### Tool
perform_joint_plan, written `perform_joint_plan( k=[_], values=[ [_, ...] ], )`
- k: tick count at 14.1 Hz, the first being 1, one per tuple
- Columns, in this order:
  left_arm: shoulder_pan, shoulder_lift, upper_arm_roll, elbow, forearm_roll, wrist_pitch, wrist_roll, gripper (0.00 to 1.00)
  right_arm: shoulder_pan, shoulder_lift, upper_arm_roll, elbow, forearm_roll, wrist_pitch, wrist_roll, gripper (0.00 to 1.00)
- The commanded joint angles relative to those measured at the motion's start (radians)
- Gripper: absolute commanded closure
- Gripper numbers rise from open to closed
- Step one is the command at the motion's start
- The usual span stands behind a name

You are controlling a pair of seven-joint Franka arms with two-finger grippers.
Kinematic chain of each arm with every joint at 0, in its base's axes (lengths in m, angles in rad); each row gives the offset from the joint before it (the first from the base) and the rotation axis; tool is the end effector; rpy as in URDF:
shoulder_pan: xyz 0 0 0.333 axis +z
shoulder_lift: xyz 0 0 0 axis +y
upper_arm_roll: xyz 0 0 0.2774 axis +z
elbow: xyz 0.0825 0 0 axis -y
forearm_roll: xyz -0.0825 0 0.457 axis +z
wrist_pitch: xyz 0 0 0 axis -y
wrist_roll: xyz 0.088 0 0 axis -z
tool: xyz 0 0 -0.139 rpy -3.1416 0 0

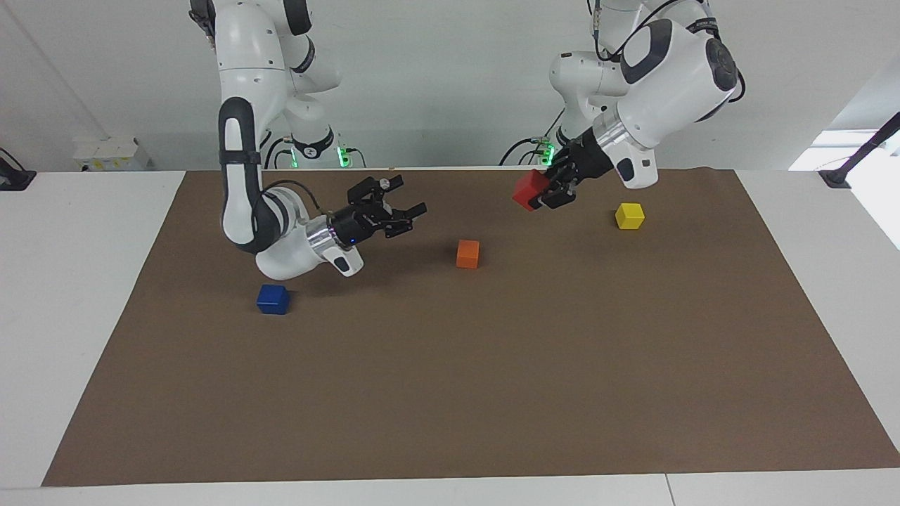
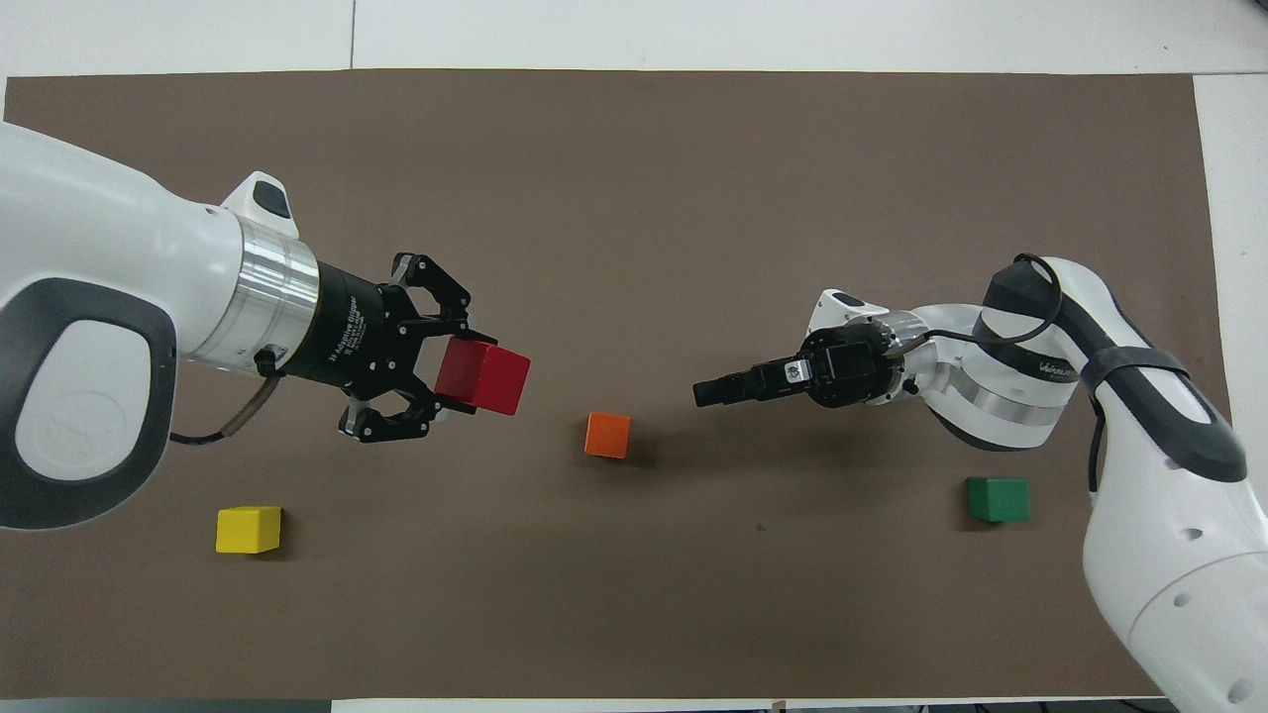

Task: Transfer red block to right arm and stack on blue block
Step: 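Carry the red cube toward the right gripper while the right gripper approaches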

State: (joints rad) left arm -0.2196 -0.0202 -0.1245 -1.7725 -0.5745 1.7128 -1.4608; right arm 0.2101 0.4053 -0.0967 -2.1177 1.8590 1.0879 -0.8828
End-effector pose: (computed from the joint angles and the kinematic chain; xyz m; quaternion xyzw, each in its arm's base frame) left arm 0.5675 -0.2760 0.4878 0.7893 0.5469 -0.2303 0.1577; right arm 0.5406 0.2208 0.2421 -0.5013 -0.0549 0.0750 0.8603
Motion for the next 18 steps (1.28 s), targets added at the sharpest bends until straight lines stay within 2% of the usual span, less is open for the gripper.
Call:
perform_joint_plan(
  k=[1,4,7,13,18],
  values=[
    [-0.058,-0.038,0.013,-0.051,-0.062,0.051,-0.127,1.0,0.037,0.079,0.002,-0.007,0.087,-0.121,-0.062,0.0],
    [-0.125,-0.046,0.008,-0.077,-0.082,0.129,-0.199,1.0,0.08,0.13,0.003,-0.004,0.155,-0.204,-0.082,0.0],
    [-0.191,-0.055,0.008,-0.128,-0.082,0.289,-0.305,1.0,0.135,0.159,0.006,0.002,0.238,-0.253,-0.087,0.0],
    [-0.233,-0.063,0.008,-0.146,-0.082,0.321,-0.389,1.0,0.165,0.162,0.009,0.01,0.247,-0.24,-0.103,0.0],
    [-0.271,-0.089,0.008,-0.215,-0.082,0.395,-0.44,1.0,0.19,0.162,0.009,0.013,0.289,-0.233,-0.122,0.0]
  ],
)
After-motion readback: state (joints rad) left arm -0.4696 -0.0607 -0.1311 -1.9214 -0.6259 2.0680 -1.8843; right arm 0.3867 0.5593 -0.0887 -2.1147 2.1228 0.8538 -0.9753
